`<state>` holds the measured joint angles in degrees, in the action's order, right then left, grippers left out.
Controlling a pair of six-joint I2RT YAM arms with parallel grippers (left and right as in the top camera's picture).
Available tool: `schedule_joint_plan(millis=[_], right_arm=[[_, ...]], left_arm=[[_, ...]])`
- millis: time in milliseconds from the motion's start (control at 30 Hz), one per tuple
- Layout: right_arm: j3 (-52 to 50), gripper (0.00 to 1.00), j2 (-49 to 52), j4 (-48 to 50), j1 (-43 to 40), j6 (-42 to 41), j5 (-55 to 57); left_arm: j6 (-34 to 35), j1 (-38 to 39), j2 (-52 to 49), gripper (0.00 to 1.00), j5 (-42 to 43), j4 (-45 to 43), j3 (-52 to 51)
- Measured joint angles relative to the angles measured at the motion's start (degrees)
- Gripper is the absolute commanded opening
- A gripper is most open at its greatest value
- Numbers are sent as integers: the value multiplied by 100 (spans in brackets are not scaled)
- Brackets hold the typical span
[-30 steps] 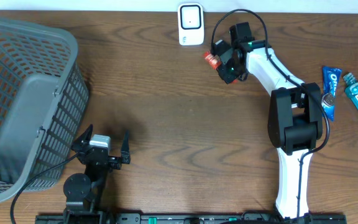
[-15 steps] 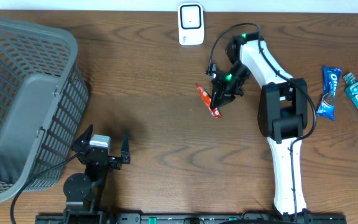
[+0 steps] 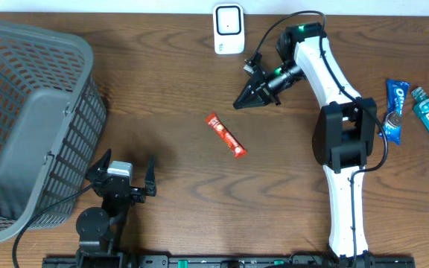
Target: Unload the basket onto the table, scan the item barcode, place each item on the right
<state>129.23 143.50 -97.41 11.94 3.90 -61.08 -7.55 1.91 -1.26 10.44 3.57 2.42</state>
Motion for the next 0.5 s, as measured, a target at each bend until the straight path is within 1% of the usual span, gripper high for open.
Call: schedule_joint_plan(millis=[33,100,133,200,233,267,300,500], right_arm=[[0,18,0,39,0,-26,37],[0,41,0,177,4,-61,341],[0,56,0,254,24,-79,588],[0,74,0,415,81,-122,1180],[0,81,0,538,144,-142,1534],[0,98,0,658,238,-188,1912],[0,99,0,765,363,-260,2291],[0,99,0,1156,1381,-332,3899]], left_arm=[[0,0,0,98,0,0,0],[0,0,0,98,0,0,0],[0,0,0,98,0,0,0],[0,0,0,98,0,0,0],[0,0,0,98,0,2,0],[0,0,0,98,0,0,0],[0,0,0,98,0,0,0],[0,0,0,98,0,0,0]])
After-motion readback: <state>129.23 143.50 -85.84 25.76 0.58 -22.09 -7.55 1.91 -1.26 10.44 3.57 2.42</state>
